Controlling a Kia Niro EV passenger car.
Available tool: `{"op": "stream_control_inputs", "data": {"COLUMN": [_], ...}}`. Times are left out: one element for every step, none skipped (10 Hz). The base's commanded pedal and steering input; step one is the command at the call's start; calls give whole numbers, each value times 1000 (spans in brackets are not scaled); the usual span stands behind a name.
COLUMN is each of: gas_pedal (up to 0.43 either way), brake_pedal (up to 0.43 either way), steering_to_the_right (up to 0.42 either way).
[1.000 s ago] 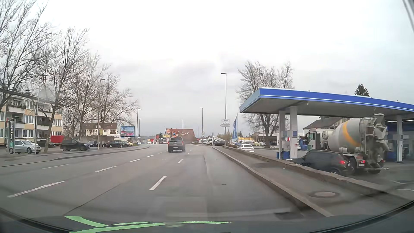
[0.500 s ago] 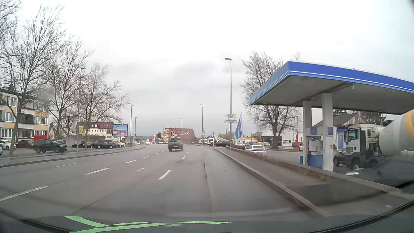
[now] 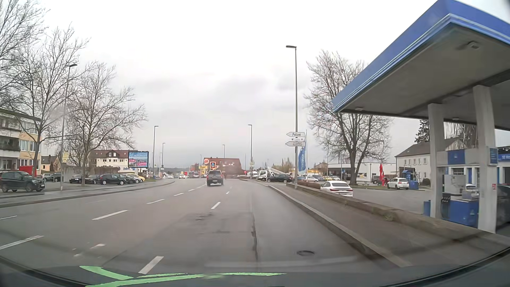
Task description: Follow the waypoints while adhering to traffic rules and regulations
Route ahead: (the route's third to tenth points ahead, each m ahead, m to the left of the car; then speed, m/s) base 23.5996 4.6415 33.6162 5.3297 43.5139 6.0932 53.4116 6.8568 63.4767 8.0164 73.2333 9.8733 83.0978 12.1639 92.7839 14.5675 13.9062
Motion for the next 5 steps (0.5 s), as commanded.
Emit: {"op": "stream_control_inputs", "data": {"gas_pedal": [110,110,110,98,98], "brake_pedal": [0,0,0,0,0], "steering_to_the_right": [-6,-5,-5,-5,-6]}}
